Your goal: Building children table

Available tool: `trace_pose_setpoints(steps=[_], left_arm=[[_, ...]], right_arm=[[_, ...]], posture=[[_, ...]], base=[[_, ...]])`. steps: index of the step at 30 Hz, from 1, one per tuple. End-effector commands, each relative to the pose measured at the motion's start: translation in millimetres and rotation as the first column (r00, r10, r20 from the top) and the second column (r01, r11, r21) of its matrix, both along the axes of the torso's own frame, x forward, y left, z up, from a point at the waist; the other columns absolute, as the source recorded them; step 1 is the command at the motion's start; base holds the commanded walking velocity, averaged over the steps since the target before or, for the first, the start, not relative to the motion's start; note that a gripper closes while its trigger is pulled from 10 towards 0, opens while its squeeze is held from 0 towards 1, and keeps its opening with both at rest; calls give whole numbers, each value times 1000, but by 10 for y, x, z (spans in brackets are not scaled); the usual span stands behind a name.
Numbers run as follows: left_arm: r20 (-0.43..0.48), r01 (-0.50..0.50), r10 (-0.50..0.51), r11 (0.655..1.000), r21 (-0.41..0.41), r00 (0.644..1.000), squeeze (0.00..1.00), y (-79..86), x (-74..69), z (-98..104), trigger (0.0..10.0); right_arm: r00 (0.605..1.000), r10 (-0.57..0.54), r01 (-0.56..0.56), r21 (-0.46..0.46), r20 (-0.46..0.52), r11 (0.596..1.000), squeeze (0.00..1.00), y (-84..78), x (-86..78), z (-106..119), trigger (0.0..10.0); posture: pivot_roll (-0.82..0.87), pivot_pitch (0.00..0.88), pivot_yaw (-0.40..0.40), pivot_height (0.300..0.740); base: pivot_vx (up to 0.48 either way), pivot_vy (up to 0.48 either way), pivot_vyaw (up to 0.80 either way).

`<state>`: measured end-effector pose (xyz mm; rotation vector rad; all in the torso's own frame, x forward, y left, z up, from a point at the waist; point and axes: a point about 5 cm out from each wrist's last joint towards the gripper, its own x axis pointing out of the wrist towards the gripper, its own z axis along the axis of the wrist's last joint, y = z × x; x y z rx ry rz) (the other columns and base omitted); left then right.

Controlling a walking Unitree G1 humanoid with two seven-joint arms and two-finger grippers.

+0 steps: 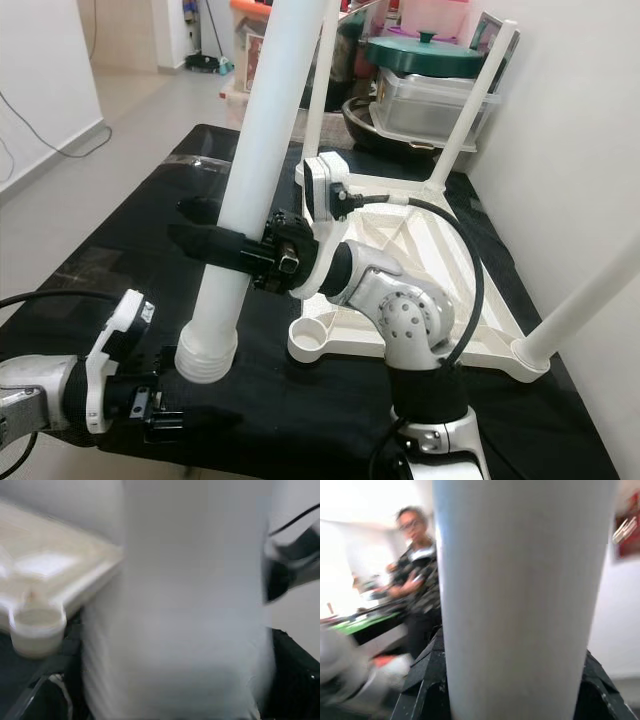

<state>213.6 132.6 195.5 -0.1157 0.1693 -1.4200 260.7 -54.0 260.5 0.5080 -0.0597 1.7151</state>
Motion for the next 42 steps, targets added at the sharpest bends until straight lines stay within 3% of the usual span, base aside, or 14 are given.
trace_pose_setpoints(steps=[1, 7, 8, 10, 13, 20, 22, 24, 25, 27, 40, 41, 42], left_arm=[[22, 22, -22, 999, -25, 1000, 0, -21, -9, 43, 10000], [22, 6, -6, 1000, -7, 1000, 0, 9, -16, 11, 10000], [19, -5, 5, 1000, -4, 1000, 0, 12, -31, -12, 10000], [19, -5, 5, 1000, -4, 1000, 0, 12, -31, -12, 10000], [10, -34, 34, 999, -15, 999, 0, -8, -23, -36, 10000], [-5, -45, 45, 999, -23, 999, 0, -47, -5, -85, 10000], [-4, -46, 46, 999, -23, 999, 0, -45, 2, -85, 9529], [-1, -50, 50, 998, -22, 999, 0, -24, 21, -80, 8510], [-1, -50, 50, 998, -22, 999, 0, -24, 21, -80, 8510], [8, -60, 61, 998, -36, 998, 0, 5, 54, -51, 0], [19, -81, 82, 993, -89, 996, 0, 2, 59, -14, 0], [21, -94, 96, 993, -73, 995, 0, 3, 69, -24, 3255], [21, -94, 96, 993, -73, 995, 0, 3, 69, -24, 3255]], right_arm=[[999, 42, -42, -6, -6, 999, 0, 43, -47, -25, 0], [1000, -15, 14, -21, -3, 1000, 0, 25, 45, -23, 0], [998, -61, 61, -24, -1, 998, 0, -43, 136, 6, 0], [998, -61, 61, -24, -1, 998, 0, -43, 136, 6, 0], [992, -129, 129, -7, 11, 992, 0, -194, 252, 114, 0], [994, -110, 110, 17, -2, 994, 0, -145, 193, 98, 0], [995, -103, 103, 19, -3, 995, 0, -131, 174, 91, 0], [996, -87, 87, 22, -6, 996, 0, -105, 141, 77, 0], [996, -87, 87, 22, -6, 996, 0, -105, 141, 77, 0], [997, -78, 78, 23, -11, 997, 0, -83, 122, 62, 0], [994, -103, 104, 29, -30, 994, 0, -57, 125, 52, 0], [985, -166, 166, -7, -44, 986, 0, -45, 179, 17, 10000], [985, -166, 166, -7, -44, 986, 0, -45, 179, 17, 10000]], posture=[[112, 0, -101, 740], [115, 0, -98, 740], [114, 0, -97, 740], [114, 0, -97, 740], [110, 0, -97, 740], [109, 0, -102, 740], [109, 0, -98, 740], [111, 0, -99, 740], [111, 0, -99, 740], [109, 0, -98, 740], [103, 0, -103, 740], [102, 0, -104, 740], [102, 0, -104, 740]], base=[[0, 0, 0], [0, 0, 0], [0, 0, 0], [0, 0, 0], [0, 0, 0], [0, 0, 0], [0, 0, 0], [0, 0, 0], [0, 0, 0], [0, 0, 0], [0, 0, 0], [0, 0, 0], [0, 0, 0]])
